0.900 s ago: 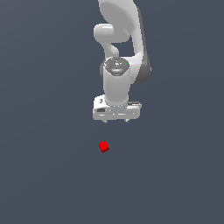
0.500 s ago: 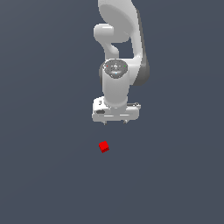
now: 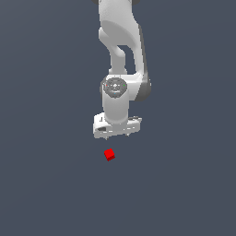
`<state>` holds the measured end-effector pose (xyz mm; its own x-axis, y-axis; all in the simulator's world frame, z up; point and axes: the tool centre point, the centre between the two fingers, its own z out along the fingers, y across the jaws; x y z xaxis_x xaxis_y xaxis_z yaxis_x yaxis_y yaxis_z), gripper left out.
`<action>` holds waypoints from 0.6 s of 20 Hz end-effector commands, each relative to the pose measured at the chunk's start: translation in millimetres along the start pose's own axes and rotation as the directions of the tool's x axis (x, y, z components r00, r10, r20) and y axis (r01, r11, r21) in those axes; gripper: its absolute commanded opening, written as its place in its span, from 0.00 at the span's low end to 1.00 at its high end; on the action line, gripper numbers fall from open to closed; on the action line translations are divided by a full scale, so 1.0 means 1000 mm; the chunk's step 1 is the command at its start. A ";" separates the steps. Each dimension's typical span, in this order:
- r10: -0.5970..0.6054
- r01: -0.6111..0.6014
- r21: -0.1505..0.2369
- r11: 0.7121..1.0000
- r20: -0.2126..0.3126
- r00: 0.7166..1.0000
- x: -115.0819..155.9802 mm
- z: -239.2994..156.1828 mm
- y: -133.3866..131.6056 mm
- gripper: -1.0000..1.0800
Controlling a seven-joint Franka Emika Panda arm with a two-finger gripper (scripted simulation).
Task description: Lift up the red cube by 0.2 meters.
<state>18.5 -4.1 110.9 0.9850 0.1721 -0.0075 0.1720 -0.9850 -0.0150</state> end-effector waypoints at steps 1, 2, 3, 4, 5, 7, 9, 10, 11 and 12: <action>-0.045 0.045 -0.002 0.999 0.000 0.999 0.005 0.015 0.009 0.96; -0.065 0.065 -0.003 0.998 -0.001 0.998 0.008 0.021 0.013 0.96; -0.085 0.085 -0.004 0.996 -0.001 0.996 0.011 0.028 0.016 0.96; -0.105 0.105 -0.005 0.994 -0.001 0.994 0.014 0.034 0.020 0.96; -0.125 0.125 -0.007 0.992 -0.002 0.992 0.017 0.040 0.023 0.96; -0.161 0.161 -0.009 0.987 -0.002 0.987 0.023 0.052 0.030 0.96; -0.192 0.192 -0.011 0.981 -0.002 0.981 0.028 0.061 0.035 0.96; -0.206 0.206 -0.011 0.979 -0.003 0.979 0.031 0.066 0.037 0.96; -0.218 0.218 -0.012 0.976 -0.003 0.976 0.033 0.070 0.039 0.96; -0.230 0.230 -0.013 0.973 -0.003 0.973 0.036 0.073 0.041 0.96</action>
<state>55.4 -35.6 42.7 0.9277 0.3734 -0.0026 0.3734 -0.9277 -0.0048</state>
